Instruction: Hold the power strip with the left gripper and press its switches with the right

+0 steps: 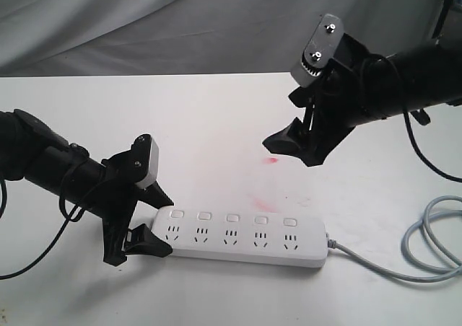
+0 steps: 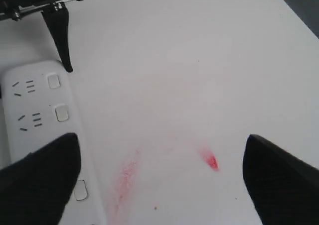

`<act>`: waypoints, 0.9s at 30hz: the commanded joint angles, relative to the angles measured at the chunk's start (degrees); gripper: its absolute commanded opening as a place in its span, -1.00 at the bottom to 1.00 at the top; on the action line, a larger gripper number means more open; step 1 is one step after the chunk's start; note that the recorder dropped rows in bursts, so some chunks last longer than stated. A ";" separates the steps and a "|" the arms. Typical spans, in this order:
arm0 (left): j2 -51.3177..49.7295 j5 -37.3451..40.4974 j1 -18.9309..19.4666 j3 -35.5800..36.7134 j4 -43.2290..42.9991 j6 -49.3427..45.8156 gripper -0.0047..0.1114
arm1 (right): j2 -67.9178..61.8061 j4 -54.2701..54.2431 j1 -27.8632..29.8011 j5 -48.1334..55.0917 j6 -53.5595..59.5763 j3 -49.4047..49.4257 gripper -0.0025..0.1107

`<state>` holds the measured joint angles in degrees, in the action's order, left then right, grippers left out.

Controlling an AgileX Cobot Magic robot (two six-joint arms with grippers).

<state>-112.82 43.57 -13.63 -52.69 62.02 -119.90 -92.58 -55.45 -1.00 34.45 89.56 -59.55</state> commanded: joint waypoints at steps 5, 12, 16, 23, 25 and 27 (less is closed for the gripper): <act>0.11 -0.08 -0.45 -0.32 0.47 -0.12 -0.92 | 6.09 -0.31 0.46 2.91 -5.81 0.40 -0.21; 0.11 -0.08 -0.45 -0.32 0.47 -0.12 -0.92 | 14.64 1.59 0.46 8.39 -12.17 0.40 -0.79; 0.11 -0.08 -0.45 -0.32 0.47 -0.12 -0.92 | 20.78 -2.18 0.46 7.89 -12.02 1.81 -0.84; 0.11 -0.08 -0.45 -0.32 0.47 -0.12 -0.92 | 34.97 -6.56 0.46 8.40 -12.12 6.80 -0.84; 0.11 -0.08 -0.45 -0.32 0.47 -0.12 -0.92 | 39.03 -6.56 0.46 11.02 -17.34 8.33 -0.84; 0.11 -0.08 -0.45 -0.32 0.47 -0.12 -0.92 | 42.09 -6.56 0.46 15.35 -23.58 9.50 -0.84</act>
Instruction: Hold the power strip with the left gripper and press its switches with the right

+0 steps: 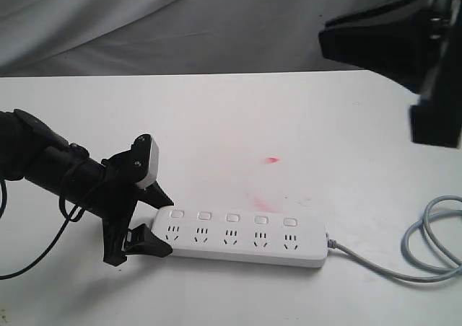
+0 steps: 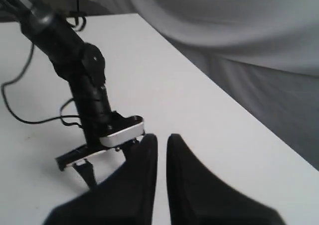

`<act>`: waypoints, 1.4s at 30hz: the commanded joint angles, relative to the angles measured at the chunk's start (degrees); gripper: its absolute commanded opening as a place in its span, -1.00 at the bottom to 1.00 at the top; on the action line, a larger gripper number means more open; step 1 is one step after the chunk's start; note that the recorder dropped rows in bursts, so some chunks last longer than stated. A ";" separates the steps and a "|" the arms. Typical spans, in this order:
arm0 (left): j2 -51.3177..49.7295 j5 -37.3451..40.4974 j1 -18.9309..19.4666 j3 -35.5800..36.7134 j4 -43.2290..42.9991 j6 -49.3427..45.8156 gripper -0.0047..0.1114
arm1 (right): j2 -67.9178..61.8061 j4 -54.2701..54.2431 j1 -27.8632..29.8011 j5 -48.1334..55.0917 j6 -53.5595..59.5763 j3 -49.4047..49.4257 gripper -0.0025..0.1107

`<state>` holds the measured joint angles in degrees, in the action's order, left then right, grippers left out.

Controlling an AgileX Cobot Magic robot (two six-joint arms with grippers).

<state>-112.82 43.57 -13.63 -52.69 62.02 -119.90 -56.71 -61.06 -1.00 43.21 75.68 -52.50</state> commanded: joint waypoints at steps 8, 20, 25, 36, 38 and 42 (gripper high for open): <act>0.11 -0.08 -0.45 -0.32 0.47 -0.12 -0.92 | 16.15 4.02 0.46 9.05 -11.68 2.73 -0.84; 0.11 -0.08 -0.45 -0.32 0.47 -0.12 -0.92 | 30.84 49.04 0.46 -10.83 -54.06 2.73 -0.84; 0.11 -0.08 -0.45 -0.32 0.47 -0.12 -0.92 | 38.33 56.01 0.46 -5.45 -60.80 3.63 -0.84; 0.11 -0.08 -0.45 -0.32 0.47 -0.12 -0.92 | 53.64 60.13 0.46 -22.04 -66.63 23.91 -0.84; 0.11 -0.08 -0.45 -0.32 0.47 -0.12 -0.92 | 53.93 60.66 0.46 -22.89 -67.62 27.04 -0.84; 0.11 -0.08 -0.45 -0.32 0.47 -0.12 -0.92 | 53.93 61.06 1.42 -23.81 -68.65 31.49 -0.84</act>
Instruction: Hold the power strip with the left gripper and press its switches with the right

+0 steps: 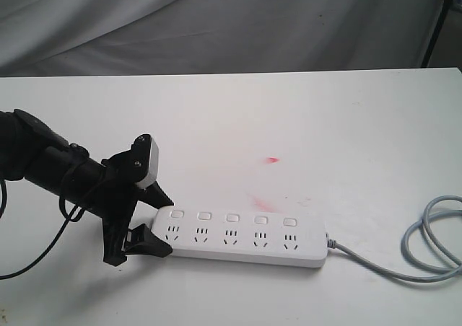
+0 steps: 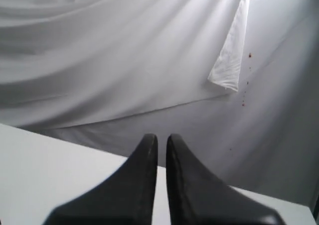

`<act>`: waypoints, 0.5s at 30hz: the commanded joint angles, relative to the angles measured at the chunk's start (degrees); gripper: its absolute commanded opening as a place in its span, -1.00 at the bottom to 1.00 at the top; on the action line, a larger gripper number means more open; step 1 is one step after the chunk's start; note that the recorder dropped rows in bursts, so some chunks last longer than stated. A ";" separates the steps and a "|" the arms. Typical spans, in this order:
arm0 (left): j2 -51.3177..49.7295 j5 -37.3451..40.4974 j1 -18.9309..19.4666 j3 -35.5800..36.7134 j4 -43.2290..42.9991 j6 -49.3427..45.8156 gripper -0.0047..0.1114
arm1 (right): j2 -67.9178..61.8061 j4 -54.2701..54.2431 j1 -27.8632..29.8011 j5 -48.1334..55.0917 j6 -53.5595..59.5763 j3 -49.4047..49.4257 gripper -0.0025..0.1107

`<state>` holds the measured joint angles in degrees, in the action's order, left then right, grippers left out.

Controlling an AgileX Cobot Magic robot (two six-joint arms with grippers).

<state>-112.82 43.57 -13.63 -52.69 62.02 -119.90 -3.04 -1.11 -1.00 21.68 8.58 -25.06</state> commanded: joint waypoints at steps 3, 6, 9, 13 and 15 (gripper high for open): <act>0.11 -0.08 -0.45 -0.32 0.47 -0.12 -0.92 | 0.77 0.41 4.32 -3.19 -1.57 7.32 -0.84; 0.11 -0.08 -0.45 -0.32 0.47 -0.12 -0.92 | 2.50 0.29 6.92 -4.13 -2.30 10.84 -0.84; 0.11 -0.08 -0.45 -0.32 0.47 -0.12 -0.92 | 3.04 0.29 7.96 -5.32 -3.12 15.10 -0.84; 0.11 0.12 -0.45 -0.32 0.43 -0.12 -0.92 | 3.04 0.17 7.96 -9.15 -4.72 20.51 -0.84; 0.11 0.12 -0.45 -0.32 0.43 -0.12 -0.92 | 3.04 0.17 7.96 -9.88 -5.70 22.25 -0.84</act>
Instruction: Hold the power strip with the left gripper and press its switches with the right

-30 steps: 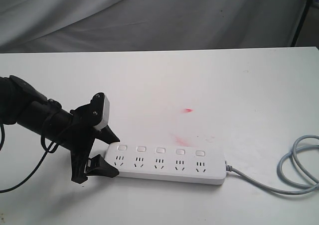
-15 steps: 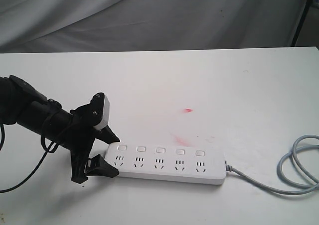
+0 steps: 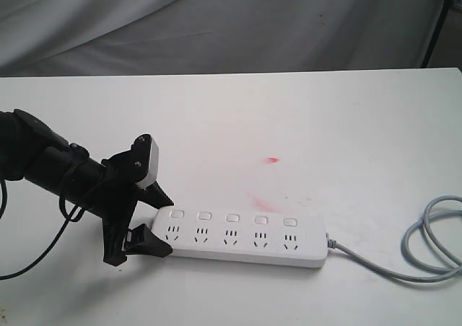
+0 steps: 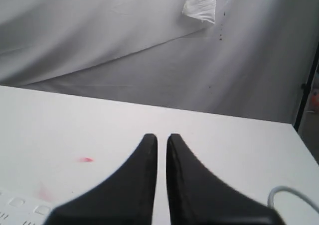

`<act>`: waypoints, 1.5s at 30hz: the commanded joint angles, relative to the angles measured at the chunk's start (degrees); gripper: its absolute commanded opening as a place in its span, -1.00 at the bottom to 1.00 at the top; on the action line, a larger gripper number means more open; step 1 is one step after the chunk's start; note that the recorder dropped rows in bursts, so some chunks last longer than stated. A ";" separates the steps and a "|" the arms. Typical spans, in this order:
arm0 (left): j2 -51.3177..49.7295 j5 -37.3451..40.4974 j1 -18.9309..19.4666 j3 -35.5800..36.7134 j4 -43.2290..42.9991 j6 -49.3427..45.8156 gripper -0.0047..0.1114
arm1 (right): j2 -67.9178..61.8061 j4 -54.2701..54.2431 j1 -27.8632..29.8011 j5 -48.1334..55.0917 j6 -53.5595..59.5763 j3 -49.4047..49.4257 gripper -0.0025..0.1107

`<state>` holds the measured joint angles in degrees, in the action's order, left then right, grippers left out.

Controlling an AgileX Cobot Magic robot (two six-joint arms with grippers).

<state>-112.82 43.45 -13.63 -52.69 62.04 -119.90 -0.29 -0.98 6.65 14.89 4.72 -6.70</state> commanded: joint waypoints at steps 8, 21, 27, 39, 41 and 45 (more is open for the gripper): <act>0.11 0.24 -0.45 -0.32 0.41 -0.12 -0.92 | 0.29 0.19 0.31 -2.78 -3.08 6.70 -0.84; 0.11 0.24 -0.45 -0.32 0.41 -0.12 -0.92 | 0.29 0.98 0.31 4.40 -3.08 6.70 -0.84; 0.11 0.24 -0.45 -0.32 0.41 -0.12 -0.92 | 0.29 0.98 0.20 4.43 -3.08 6.70 -0.84; 0.11 0.24 -0.45 -0.32 0.41 -0.12 -0.92 | 0.29 0.98 0.20 4.43 -3.08 6.70 -0.84; 0.11 0.24 -0.45 -0.32 0.41 -0.12 -0.92 | 0.29 0.98 0.20 4.43 -3.08 6.70 -0.84; 0.11 0.24 -0.45 -0.32 0.41 -0.12 -0.92 | 0.29 0.98 0.20 4.43 -3.08 6.70 -0.84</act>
<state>-112.82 43.45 -13.63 -52.69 62.04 -119.90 -0.29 -0.76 6.65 19.21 1.62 -0.21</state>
